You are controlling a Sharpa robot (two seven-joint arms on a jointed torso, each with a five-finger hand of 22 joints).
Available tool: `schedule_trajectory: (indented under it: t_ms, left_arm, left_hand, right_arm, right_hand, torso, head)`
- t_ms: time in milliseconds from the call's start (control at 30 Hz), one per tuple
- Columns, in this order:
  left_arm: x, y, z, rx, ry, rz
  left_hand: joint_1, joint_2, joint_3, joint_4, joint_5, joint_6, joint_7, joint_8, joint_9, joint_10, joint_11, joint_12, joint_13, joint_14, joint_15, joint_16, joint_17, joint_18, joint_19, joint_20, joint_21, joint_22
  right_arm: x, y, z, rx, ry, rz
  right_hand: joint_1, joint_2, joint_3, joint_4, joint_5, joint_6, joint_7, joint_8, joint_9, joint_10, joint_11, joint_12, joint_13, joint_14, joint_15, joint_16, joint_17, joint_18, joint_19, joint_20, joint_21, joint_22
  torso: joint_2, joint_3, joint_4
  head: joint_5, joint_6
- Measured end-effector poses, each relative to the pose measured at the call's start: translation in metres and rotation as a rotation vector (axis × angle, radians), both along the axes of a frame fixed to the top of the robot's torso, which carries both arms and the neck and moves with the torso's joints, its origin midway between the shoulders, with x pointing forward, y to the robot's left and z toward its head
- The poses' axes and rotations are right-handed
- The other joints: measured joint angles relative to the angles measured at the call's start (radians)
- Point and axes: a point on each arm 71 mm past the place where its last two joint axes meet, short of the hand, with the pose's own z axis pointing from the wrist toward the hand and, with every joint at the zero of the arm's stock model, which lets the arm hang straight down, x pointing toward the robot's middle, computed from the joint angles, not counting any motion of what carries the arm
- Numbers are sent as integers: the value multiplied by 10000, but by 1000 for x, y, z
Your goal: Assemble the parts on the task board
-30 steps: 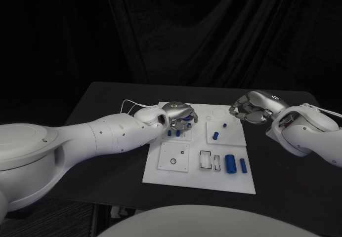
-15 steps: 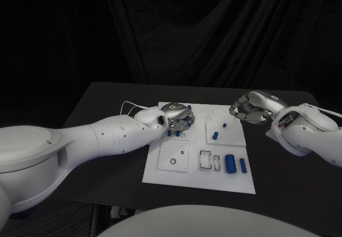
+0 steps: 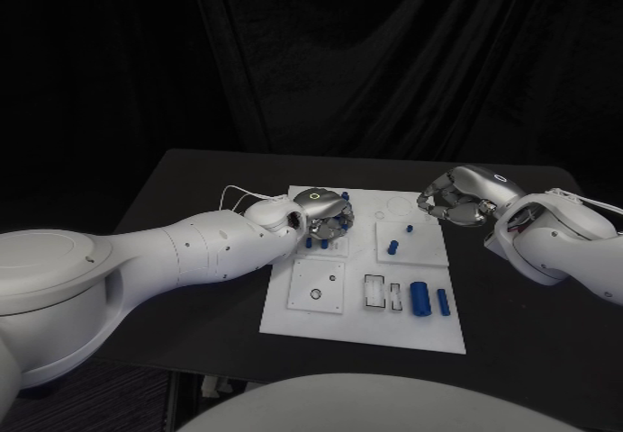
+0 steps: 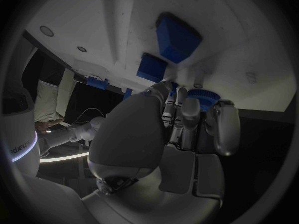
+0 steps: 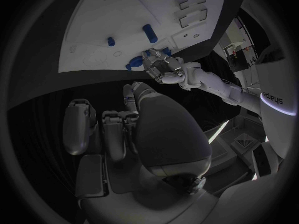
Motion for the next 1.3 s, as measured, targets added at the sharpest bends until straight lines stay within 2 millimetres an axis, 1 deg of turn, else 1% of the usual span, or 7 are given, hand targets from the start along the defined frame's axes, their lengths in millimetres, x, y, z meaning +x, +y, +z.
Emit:
schedule_trajectory:
  t_ms: [100,267,367,433,633,933,1300]
  left_arm:
    - [0,0,0,-24,-13,-34]
    - [-1,4,1,-105,-94,-85]
    - [-3,9,2,-189,-204,-87]
    - [-4,13,3,-305,-335,-99]
    - [-10,26,14,-872,-835,-140]
    - [-14,54,46,-1263,-1444,-102]
    - [-18,69,41,-834,-990,-61]
  left_hand:
    - [1,81,82,-82,-3,274,-19,127,31,475,-148,75,-62,71,-144,70,53,0,87,-87,131,0]
    - [32,115,162,-249,-33,544,-79,245,103,907,-296,-31,-245,118,-202,70,53,1,140,-140,196,0]
    - [28,134,205,-292,22,545,-79,201,108,1109,-287,-409,-546,88,-232,70,-39,-10,177,-176,196,-1]
    - [28,134,206,-378,22,615,-87,171,104,1344,-298,-556,-709,161,-305,70,-36,-164,247,-247,298,-1]
    - [28,134,204,-430,53,704,-93,165,64,1563,-337,-707,-857,214,-357,70,-17,-163,283,-282,352,-1]
    - [-30,74,231,-457,88,704,-96,51,4,1715,-355,-1476,-1396,214,-357,-117,-310,-161,276,-289,300,-1]
    - [-66,38,261,-427,11,776,-97,48,-16,1768,-338,-1628,-1533,176,-319,-234,-460,-158,206,-284,194,-2]
  right_arm:
    - [0,0,0,2,-1,7]
    - [0,1,0,5,-4,10]
    - [0,1,0,5,-6,9]
    - [0,1,0,5,-6,7]
    - [0,0,0,-2,-9,-7]
    - [2,0,-1,-37,-2,-33]
    - [3,2,-1,-67,52,-3]
  right_hand:
    - [0,0,0,0,0,0,0,0,0,0,0,0,0,0,0,0,0,-1,0,0,-60,0]
    - [0,0,0,0,-1,0,0,0,-1,0,0,0,0,0,0,0,0,0,-26,-26,-110,0]
    - [0,0,0,0,-1,0,0,0,-2,0,0,0,0,0,0,0,0,1,-72,1,-116,0]
    - [0,0,0,0,-1,0,0,0,-2,0,0,0,0,0,0,0,0,0,-72,1,-116,0]
    - [0,0,19,-19,-2,0,0,0,-2,0,0,0,0,0,0,0,0,0,-72,1,-177,0]
    - [0,0,28,-28,-2,0,0,0,-3,0,0,0,0,0,0,0,0,0,-72,1,-176,0]
    - [0,0,28,-28,-3,0,0,0,5,0,0,0,0,0,0,0,0,0,-72,1,-176,0]
  torso:
    - [-2,0,0]
    - [-4,-1,-2]
    - [-3,-1,-1]
    - [-3,-1,-1]
    - [-4,-1,0]
    - [-9,-2,10]
    - [-14,-1,10]
  head:
    - [6,0]
    - [-12,0]
    - [-42,0]
    - [-51,0]
    - [-111,0]
    - [-149,0]
    - [-53,0]
